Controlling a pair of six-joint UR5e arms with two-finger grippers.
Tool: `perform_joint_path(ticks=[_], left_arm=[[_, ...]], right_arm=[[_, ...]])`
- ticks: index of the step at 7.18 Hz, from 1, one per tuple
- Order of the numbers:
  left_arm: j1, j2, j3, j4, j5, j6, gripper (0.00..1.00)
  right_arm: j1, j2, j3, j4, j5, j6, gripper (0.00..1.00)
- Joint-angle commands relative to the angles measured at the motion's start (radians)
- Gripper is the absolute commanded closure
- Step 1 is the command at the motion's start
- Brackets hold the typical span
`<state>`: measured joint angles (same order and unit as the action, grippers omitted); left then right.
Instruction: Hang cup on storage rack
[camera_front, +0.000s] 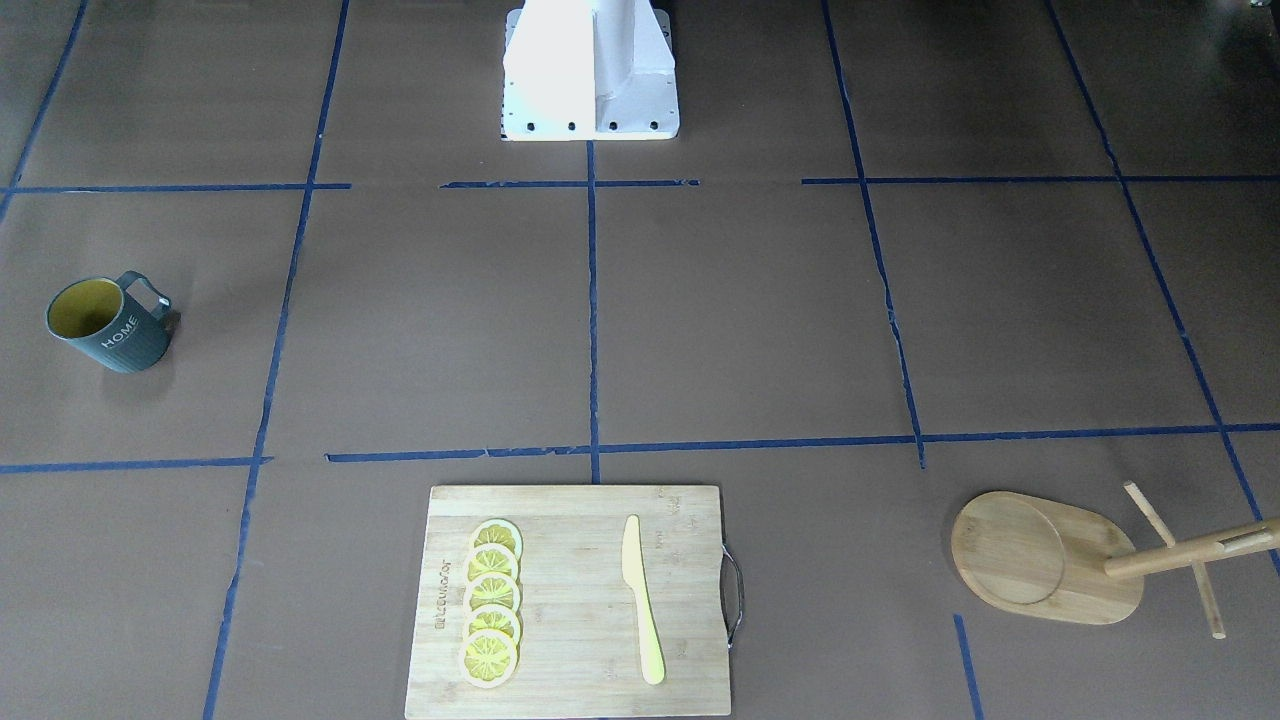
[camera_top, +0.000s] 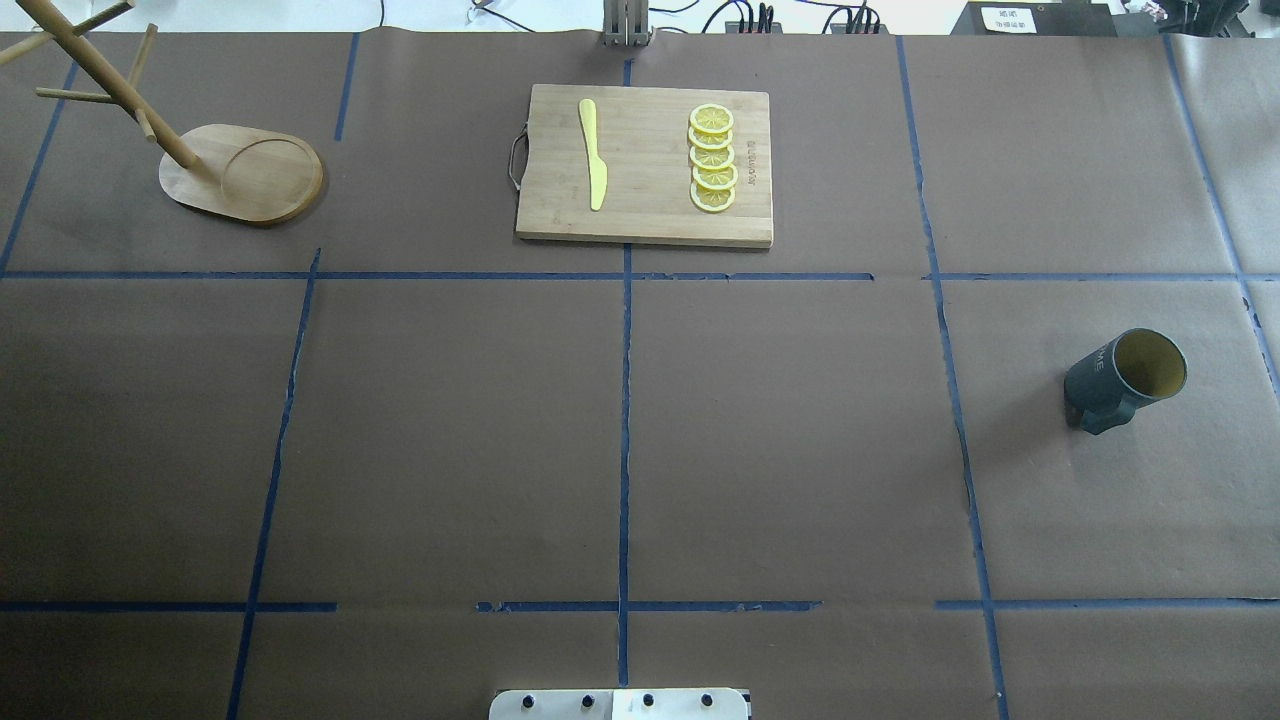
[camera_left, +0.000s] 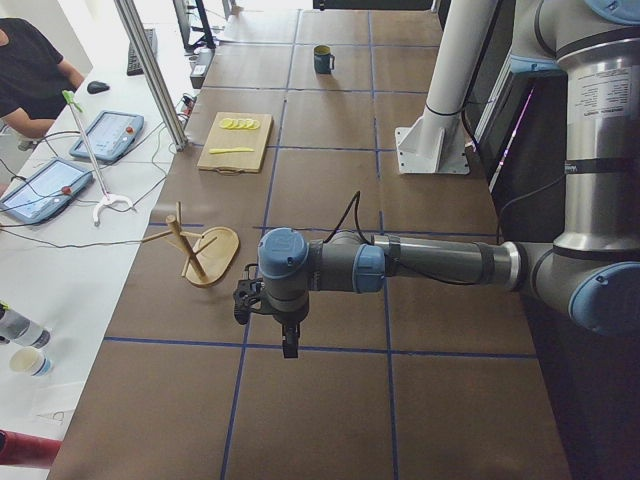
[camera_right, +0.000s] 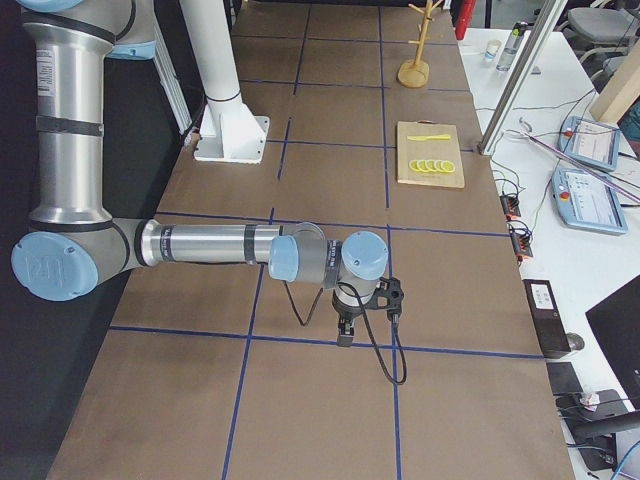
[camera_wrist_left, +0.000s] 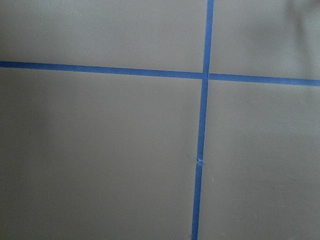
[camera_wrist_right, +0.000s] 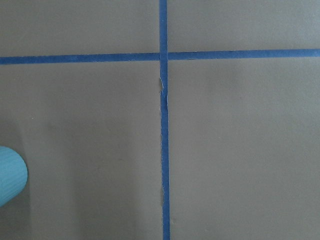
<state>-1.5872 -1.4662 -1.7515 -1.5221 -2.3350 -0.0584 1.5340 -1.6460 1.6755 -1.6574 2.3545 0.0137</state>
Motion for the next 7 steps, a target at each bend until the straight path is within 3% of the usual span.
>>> perform_joint_path(ticks=[1,7], left_arm=[[0.009,0.009,-0.011,0.013,-0.016,-0.001,0.00],[0.013,0.015,-0.012,-0.003,-0.021,0.000,0.00]], right_arm=[[0.000,0.000,-0.002,0.001,-0.004,0.003,0.00],[-0.008,0.006,-0.010,0.022,0.035,0.009,0.00]])
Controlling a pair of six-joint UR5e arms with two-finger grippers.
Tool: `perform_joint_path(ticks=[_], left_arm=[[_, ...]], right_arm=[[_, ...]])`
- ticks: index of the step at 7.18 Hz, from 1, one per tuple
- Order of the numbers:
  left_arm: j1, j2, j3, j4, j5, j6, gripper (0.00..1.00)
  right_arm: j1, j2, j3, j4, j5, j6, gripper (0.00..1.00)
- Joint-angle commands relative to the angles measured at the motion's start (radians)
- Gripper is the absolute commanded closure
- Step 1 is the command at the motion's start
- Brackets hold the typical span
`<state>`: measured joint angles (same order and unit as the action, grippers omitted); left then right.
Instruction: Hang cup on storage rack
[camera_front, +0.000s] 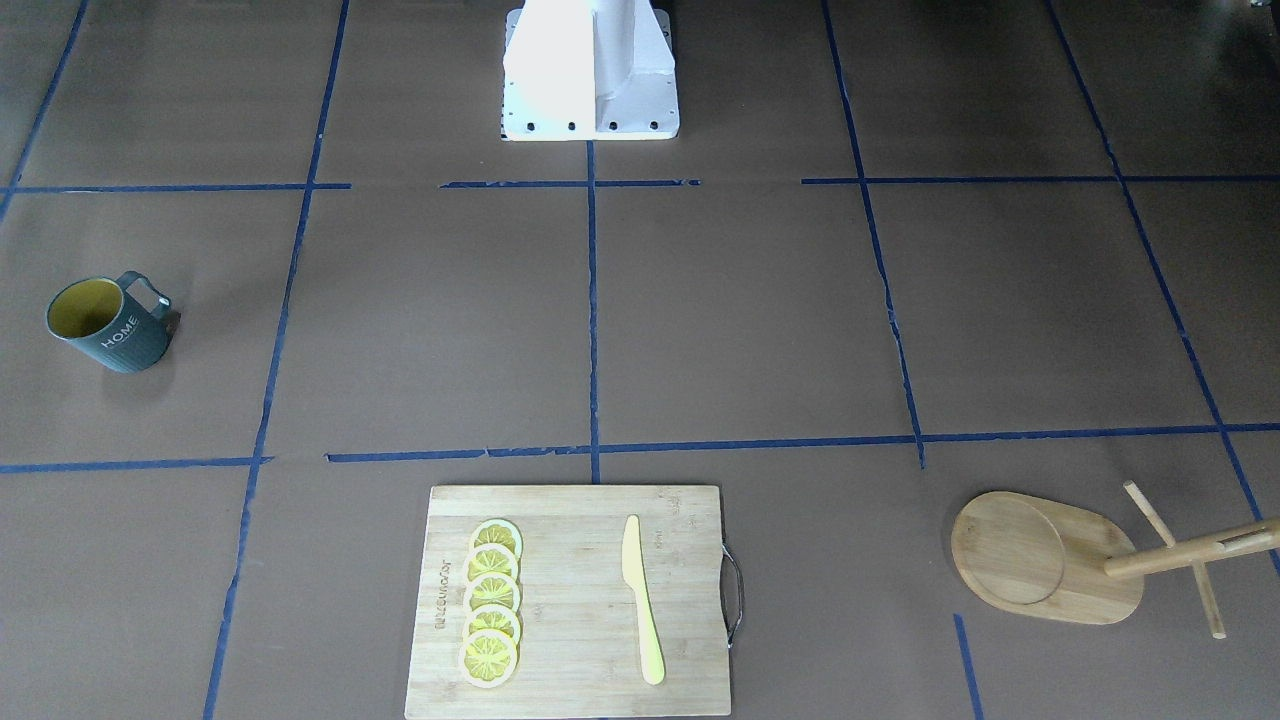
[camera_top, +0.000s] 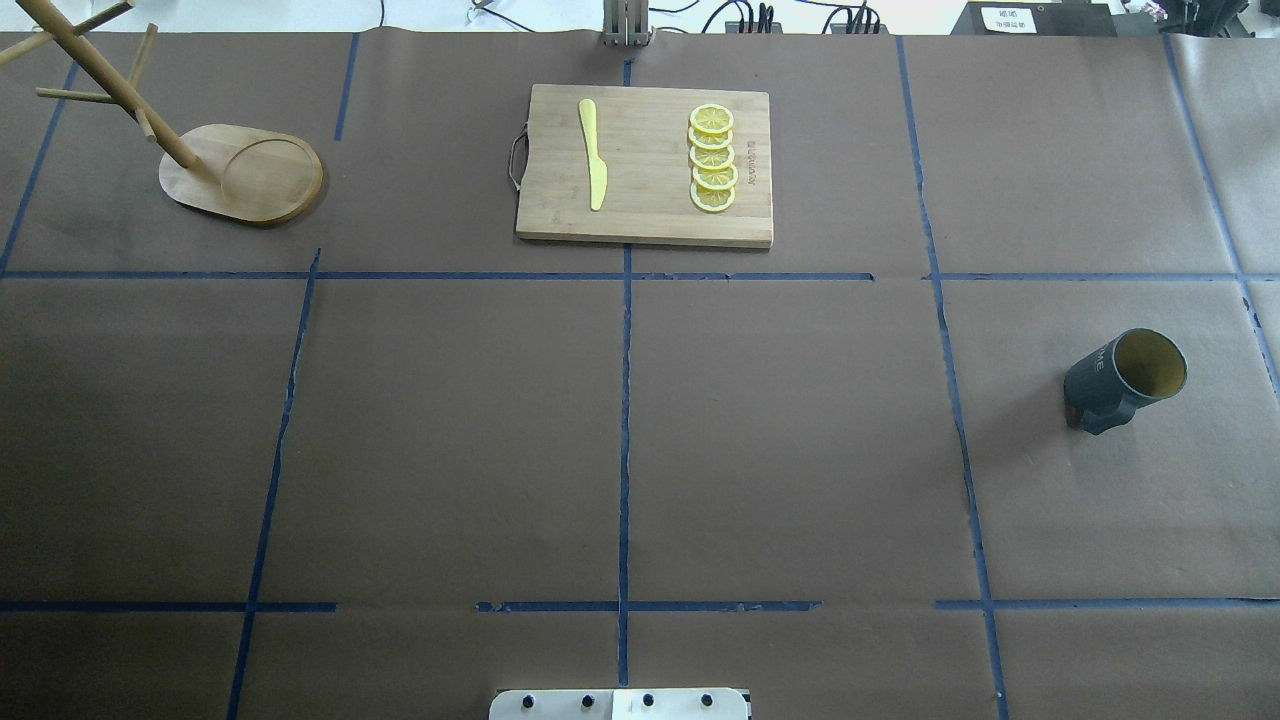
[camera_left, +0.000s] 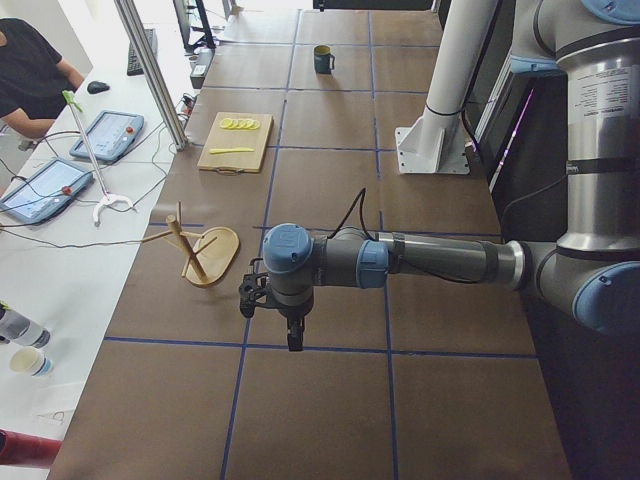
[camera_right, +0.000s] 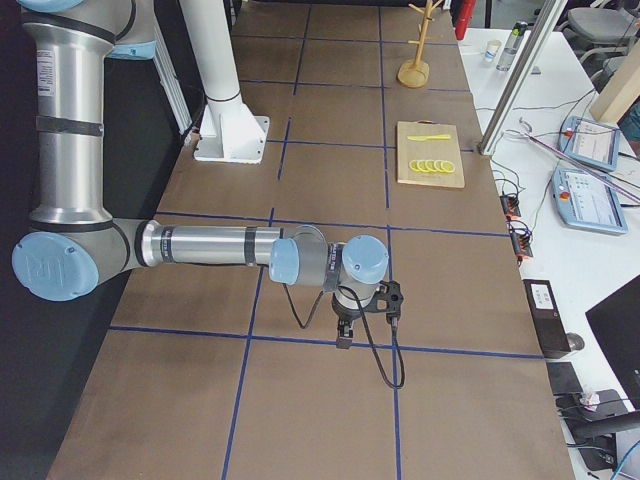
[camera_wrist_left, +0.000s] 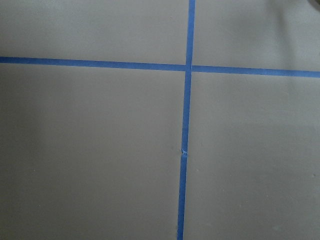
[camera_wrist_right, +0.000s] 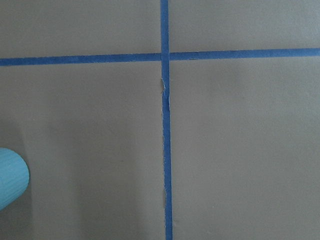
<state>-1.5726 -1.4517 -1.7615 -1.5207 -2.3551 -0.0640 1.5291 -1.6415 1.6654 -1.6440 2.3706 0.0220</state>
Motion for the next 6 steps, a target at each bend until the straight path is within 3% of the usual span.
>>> perform_joint_path(ticks=[1,6], left_arm=[[0.000,0.011,-0.010,-0.004,-0.024,0.007,0.00],[0.000,0.039,-0.013,-0.061,-0.058,0.004,0.00]], right_arm=[[-0.015,0.003,0.005,0.010,0.089,-0.002,0.00],[-0.200,-0.004,0.031,0.286,0.079,0.312,0.01]])
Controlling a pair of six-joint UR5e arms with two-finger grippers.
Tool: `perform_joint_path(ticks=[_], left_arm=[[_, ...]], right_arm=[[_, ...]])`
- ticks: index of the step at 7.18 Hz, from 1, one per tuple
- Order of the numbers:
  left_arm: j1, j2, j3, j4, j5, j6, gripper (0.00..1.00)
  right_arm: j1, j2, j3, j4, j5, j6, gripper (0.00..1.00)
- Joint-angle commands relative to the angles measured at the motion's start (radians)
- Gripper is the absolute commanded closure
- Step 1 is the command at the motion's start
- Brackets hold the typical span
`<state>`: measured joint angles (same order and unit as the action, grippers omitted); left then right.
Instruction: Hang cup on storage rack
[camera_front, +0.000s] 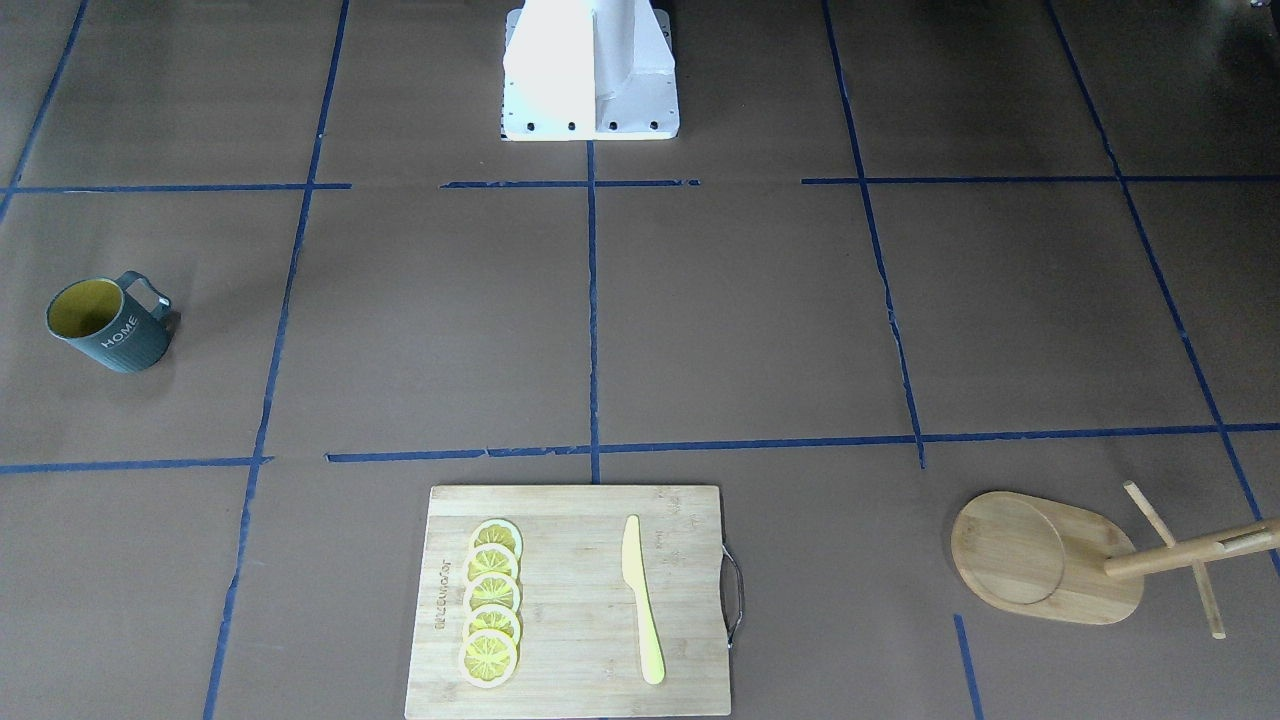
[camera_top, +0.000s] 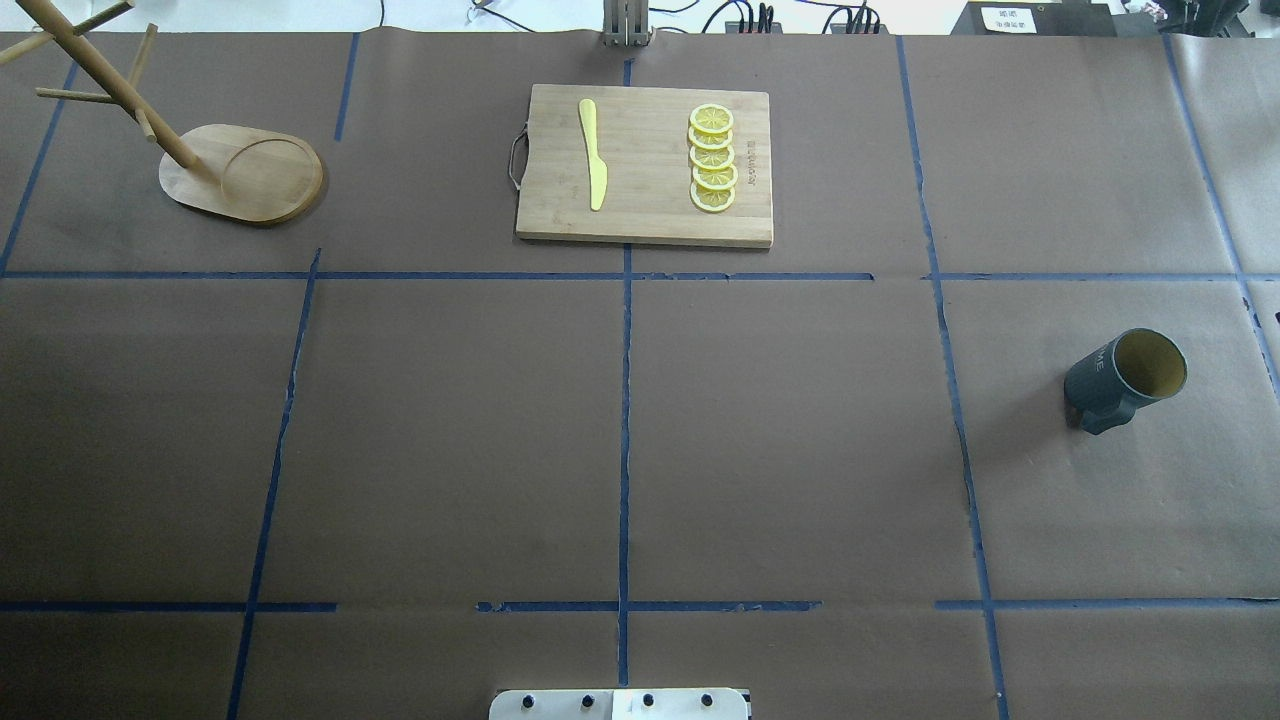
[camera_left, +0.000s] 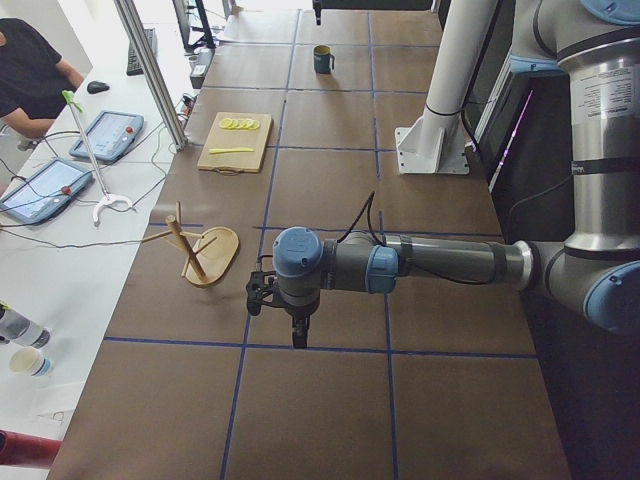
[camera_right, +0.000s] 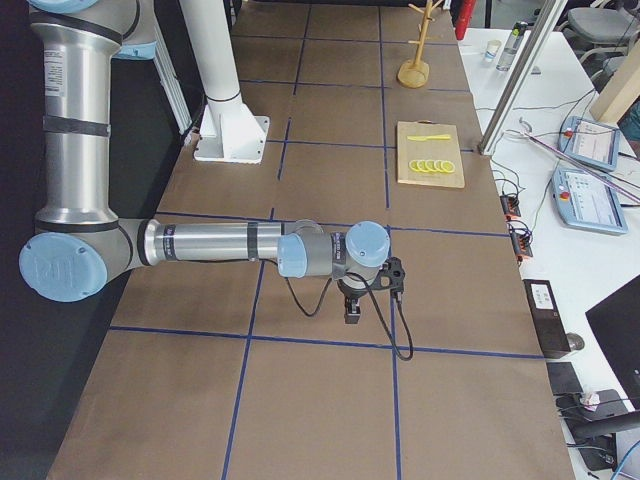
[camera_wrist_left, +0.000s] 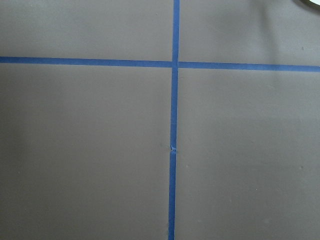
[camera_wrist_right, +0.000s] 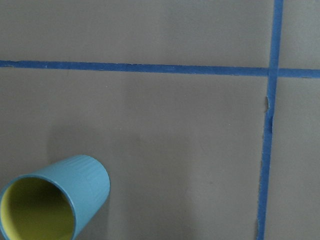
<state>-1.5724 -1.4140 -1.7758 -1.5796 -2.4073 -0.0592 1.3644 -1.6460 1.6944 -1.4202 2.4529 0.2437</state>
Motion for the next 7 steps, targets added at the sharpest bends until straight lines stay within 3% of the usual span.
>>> perform_joint_path(ticks=[1,3,7], left_arm=[[0.000,0.001,0.000,-0.003,-0.007,-0.001,0.00],[0.000,0.001,-0.002,-0.002,-0.007,-0.001,0.00],[0.000,0.001,-0.002,-0.002,-0.007,-0.001,0.00]], right_arm=[[-0.080,0.000,0.004,0.128,-0.008,0.168,0.01],[-0.167,0.000,0.005,0.294,-0.067,0.308,0.02],[-0.244,-0.031,-0.004,0.299,-0.135,0.309,0.05]])
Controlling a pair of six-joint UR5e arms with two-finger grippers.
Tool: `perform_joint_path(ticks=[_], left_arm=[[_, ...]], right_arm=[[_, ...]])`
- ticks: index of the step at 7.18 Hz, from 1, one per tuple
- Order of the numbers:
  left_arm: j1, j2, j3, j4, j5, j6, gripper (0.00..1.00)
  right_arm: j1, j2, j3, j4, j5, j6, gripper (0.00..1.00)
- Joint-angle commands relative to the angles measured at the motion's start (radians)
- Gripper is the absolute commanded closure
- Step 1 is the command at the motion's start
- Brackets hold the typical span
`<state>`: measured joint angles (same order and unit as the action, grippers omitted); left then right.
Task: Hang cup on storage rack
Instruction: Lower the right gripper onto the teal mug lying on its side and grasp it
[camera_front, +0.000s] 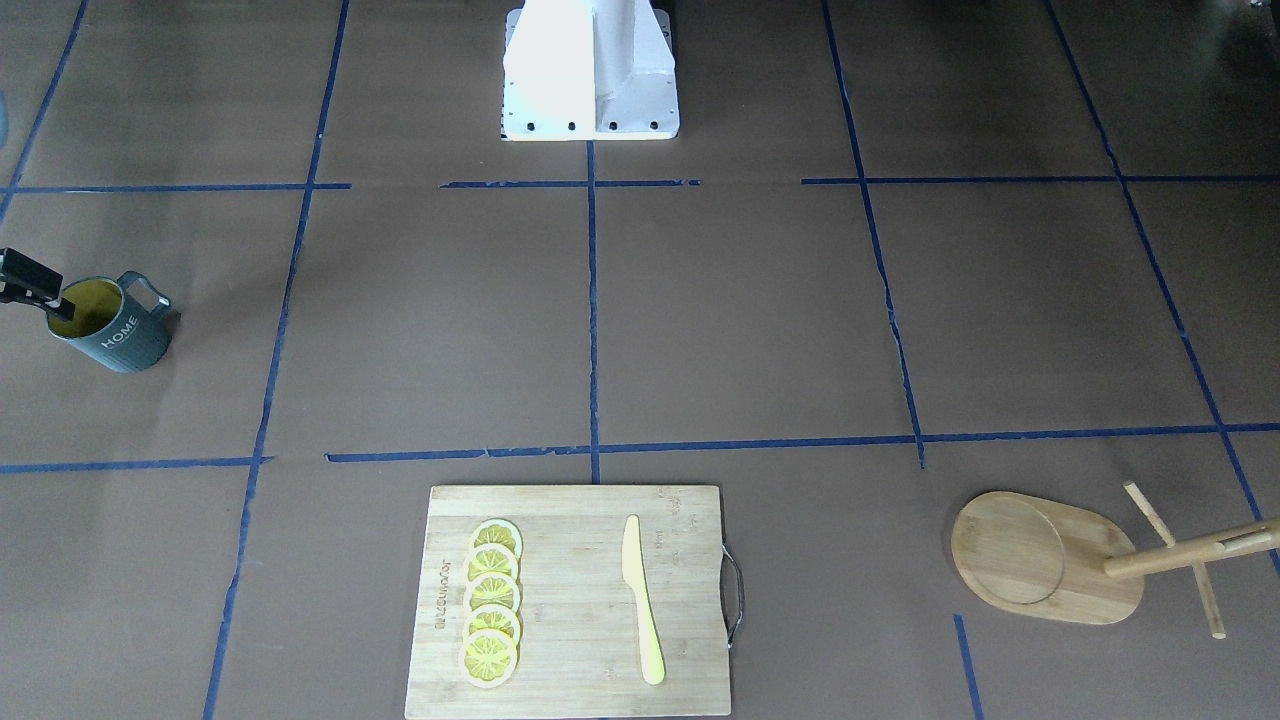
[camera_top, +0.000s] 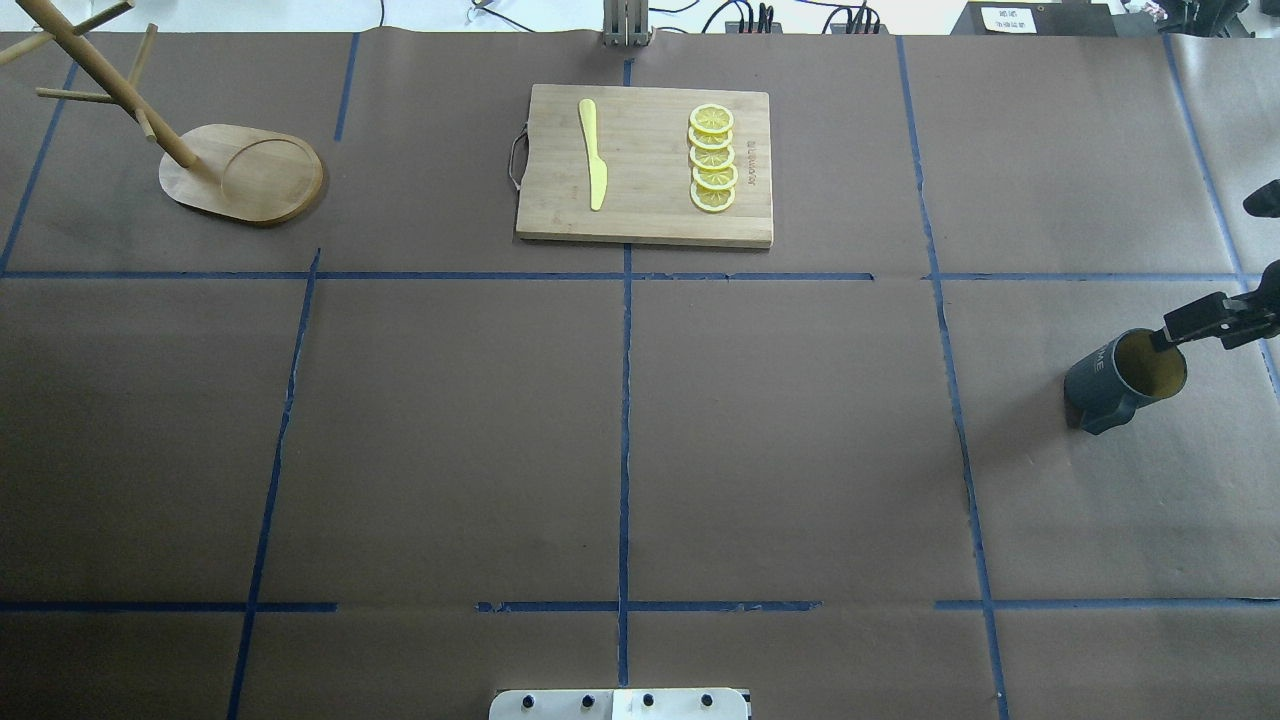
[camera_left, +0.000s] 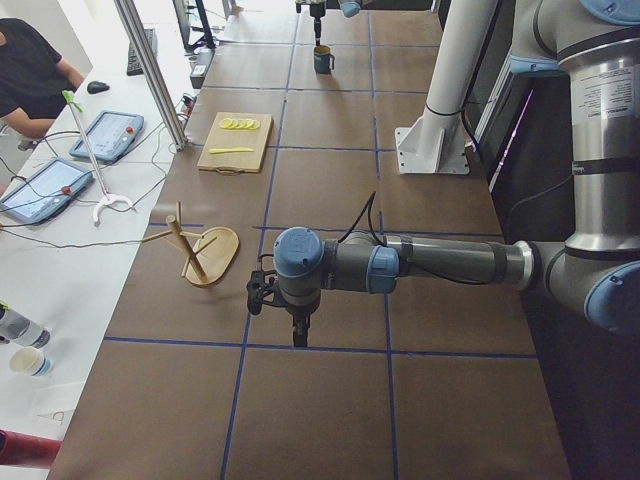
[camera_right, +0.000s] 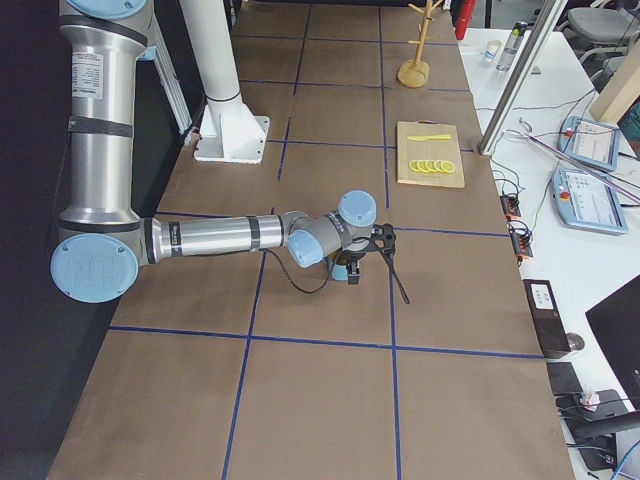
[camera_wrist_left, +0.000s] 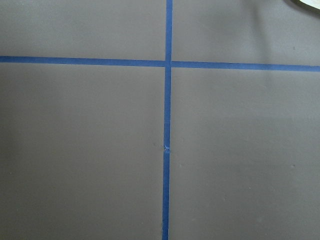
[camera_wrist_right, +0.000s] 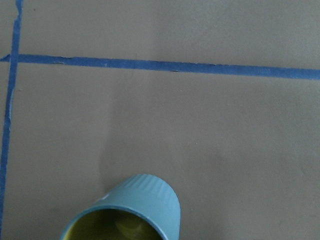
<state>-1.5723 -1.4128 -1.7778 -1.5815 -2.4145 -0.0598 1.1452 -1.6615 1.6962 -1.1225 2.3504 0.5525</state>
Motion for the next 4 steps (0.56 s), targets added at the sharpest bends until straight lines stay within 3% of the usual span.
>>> perform_joint_path(ticks=[1,2,3,4], left_arm=[[0.000,0.000,0.000,0.000,0.000,0.000,0.00],[0.000,0.002,0.000,0.000,0.000,0.000,0.00],[0.000,0.002,0.001,0.000,-0.018,0.000,0.00],[-0.002,0.003,0.001,0.000,-0.046,0.000,0.00]], right_arm=[[-0.036,-0.015,-0.006,0.001,-0.055,0.000,0.14],[-0.038,-0.015,-0.006,0.001,-0.056,0.001,0.35],[-0.038,-0.015,-0.004,0.003,-0.056,-0.002,0.71],[-0.038,-0.015,0.000,0.004,-0.054,0.000,0.90]])
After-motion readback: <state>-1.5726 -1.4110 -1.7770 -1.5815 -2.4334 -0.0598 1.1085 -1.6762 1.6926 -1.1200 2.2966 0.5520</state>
